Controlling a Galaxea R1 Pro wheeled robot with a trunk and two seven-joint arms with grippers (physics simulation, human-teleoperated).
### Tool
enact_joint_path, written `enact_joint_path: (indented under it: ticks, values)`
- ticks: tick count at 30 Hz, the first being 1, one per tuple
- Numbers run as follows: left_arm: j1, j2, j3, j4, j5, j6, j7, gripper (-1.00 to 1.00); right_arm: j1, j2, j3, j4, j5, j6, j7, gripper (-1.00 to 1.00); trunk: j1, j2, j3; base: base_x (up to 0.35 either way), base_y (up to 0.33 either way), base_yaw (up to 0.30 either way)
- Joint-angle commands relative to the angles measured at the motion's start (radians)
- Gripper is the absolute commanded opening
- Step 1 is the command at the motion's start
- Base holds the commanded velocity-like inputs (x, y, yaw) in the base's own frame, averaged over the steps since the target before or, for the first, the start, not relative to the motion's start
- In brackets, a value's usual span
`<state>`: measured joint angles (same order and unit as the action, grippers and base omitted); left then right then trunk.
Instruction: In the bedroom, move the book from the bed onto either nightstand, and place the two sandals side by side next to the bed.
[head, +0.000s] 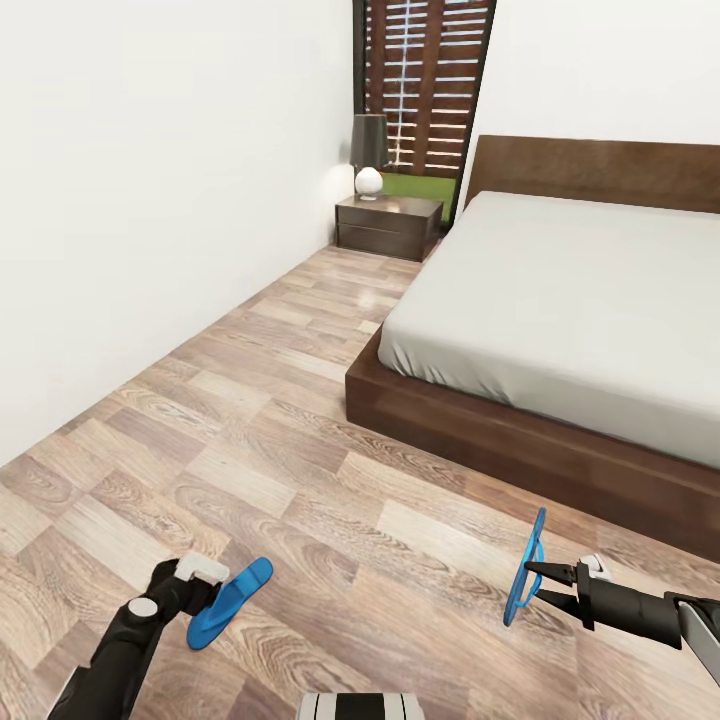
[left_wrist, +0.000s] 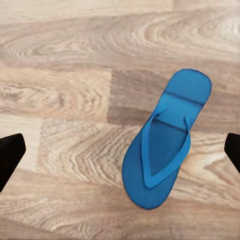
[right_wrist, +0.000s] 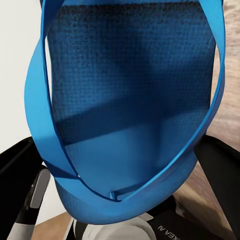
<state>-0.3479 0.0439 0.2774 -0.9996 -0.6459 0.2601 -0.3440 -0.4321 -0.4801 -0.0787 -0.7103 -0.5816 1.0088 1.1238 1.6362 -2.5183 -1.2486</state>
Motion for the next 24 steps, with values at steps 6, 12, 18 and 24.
enact_joint_path:
  ticks: [6, 12, 18, 24]
  values:
    - [0.000, -0.003, 0.001, 0.023, -0.008, 0.001, -0.034, 1.00, 0.000, 0.000, -0.001, 0.001, 0.002, 0.004, 0.004, -1.00, 0.000, 0.000, -0.001, 0.000, 0.000, 0.000]
    - [0.000, 0.010, 0.006, 0.032, -0.011, 0.001, -0.311, 1.00, 0.000, 0.000, -0.001, 0.000, 0.002, 0.004, 0.004, -1.00, 0.000, 0.000, -0.001, 0.000, 0.000, 0.000]
    - [0.000, 0.022, 0.009, 0.032, -0.012, 0.001, -0.355, 1.00, 0.000, 0.000, -0.001, 0.000, 0.002, 0.004, 0.004, -1.00, 0.000, 0.000, -0.001, 0.000, 0.000, 0.000]
    - [0.000, 0.023, 0.009, 0.030, -0.011, 0.002, -0.357, 1.00, 0.000, 0.000, -0.001, 0.001, 0.002, 0.004, 0.004, -1.00, 0.000, 0.000, -0.001, 0.000, 0.000, 0.000]
